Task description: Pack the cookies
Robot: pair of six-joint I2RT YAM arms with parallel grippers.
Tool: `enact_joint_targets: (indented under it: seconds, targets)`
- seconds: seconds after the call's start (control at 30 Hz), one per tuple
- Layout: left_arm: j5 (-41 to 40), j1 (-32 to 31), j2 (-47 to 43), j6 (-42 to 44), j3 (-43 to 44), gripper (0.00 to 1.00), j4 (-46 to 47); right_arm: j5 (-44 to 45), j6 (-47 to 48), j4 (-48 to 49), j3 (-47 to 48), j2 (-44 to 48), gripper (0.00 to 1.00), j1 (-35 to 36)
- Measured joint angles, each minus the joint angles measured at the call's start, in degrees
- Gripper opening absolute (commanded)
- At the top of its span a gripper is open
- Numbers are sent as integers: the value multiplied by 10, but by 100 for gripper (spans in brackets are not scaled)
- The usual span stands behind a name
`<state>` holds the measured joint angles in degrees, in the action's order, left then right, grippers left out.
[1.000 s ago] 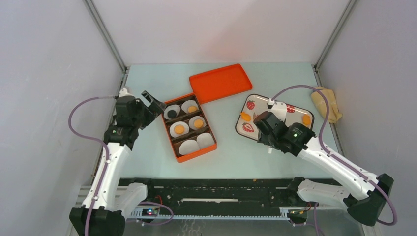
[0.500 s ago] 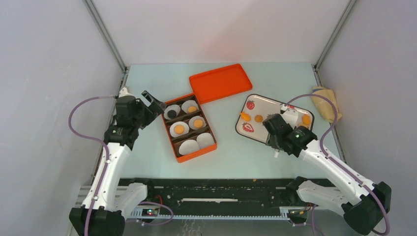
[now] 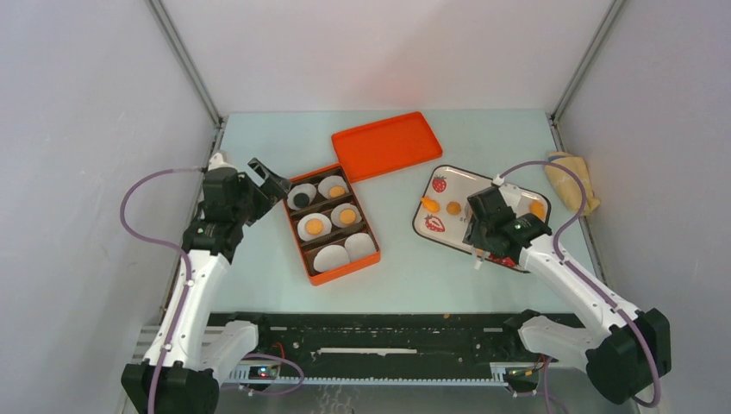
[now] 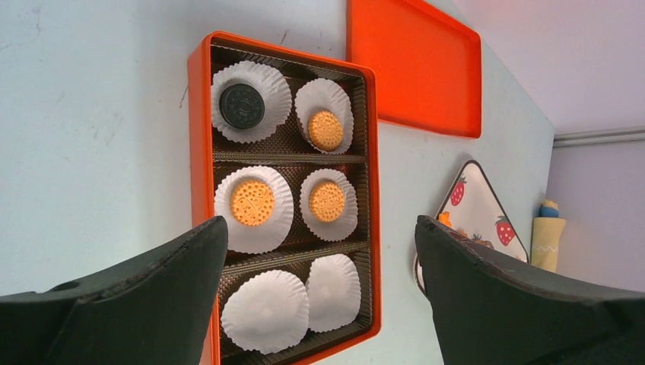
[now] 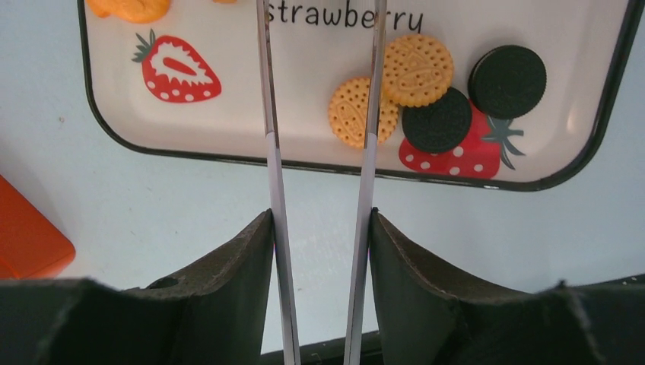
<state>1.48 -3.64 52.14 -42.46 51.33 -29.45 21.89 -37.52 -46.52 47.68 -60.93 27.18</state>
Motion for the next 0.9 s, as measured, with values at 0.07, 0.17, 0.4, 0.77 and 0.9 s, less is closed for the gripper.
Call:
enact_joint_targets:
  seconds: [0.07,0.17,0.4,0.77,0.9]
  targets:
    - [0,0,1,0,0,97,3,-7,6,13,0,-8,53,-10]
    - [0,0,5,0,0,97,8,-19,16,31,0,-19,47,-26]
    - [2,0,16,0,0,97,12,-45,33,55,0,-28,27,-47]
    - [0,0,14,0,0,97,15,-45,42,16,52,3,23,11]
    - [0,0,13,0,0,97,14,-32,38,3,124,2,23,101]
